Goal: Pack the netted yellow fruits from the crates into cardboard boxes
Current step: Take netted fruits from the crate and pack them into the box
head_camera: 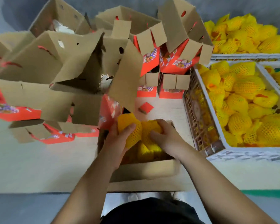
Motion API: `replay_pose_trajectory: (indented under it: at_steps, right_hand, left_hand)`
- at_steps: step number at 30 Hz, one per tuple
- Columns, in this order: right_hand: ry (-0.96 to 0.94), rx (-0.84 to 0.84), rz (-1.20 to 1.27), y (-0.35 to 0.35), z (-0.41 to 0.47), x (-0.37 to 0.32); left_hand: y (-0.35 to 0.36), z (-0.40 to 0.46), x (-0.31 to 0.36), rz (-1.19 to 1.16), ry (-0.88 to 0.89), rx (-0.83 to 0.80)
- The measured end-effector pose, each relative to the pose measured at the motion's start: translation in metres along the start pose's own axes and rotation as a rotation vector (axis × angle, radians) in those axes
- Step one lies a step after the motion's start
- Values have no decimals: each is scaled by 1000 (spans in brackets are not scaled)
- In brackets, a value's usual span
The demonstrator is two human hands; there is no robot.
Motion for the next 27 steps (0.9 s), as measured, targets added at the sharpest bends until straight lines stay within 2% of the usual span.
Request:
replay_pose_trajectory:
  at_steps: [2,4,6,8,10,14,17,19,22,25,27]
  right_hand:
    - [19,20,-213,16,2,3]
    - [153,27,-508,22,9,22]
    - [296,-40,-820,28,18,43]
    - [332,-151,-979,38,29,58]
    - [358,-168,-984,41,41,67]
    - [386,-136,-980,49,59,86]
    - [432,-99,-953,53,66,99]
    - [481,-115,-951,54,66,104]
    - [598,-204,-1055,54,59,110]
    - [701,-262,-1149,47,45,109]
    - [708,-252,-1144,44,40,103]
  left_hand:
    - [-18,-2,-9,54,-13,36]
    - [-29,-7,-19,98,-55,26]
    - [-37,-8,-27,118,-109,29]
    - [-41,-6,-35,82,-173,52]
    - [-43,0,-39,111,-209,45]
    - [-52,14,-35,437,-140,-48]
    - [-55,17,-45,576,-201,-132]
    - [-50,22,-52,699,-234,-260]
    - [-45,23,-67,1007,-331,-500]
    - [-42,20,-79,1293,-404,-684]
    - [-38,15,-84,1403,-447,-781]
Point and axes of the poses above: each hand's wrist, its own z-axis towards the middle knuckle, its own y-axis out of the palm, x = y × z, the point moved 8 cm from there along z, towards the middle knuckle, and after that the axes turned 13 degrees about y, right-handed, at the moved point
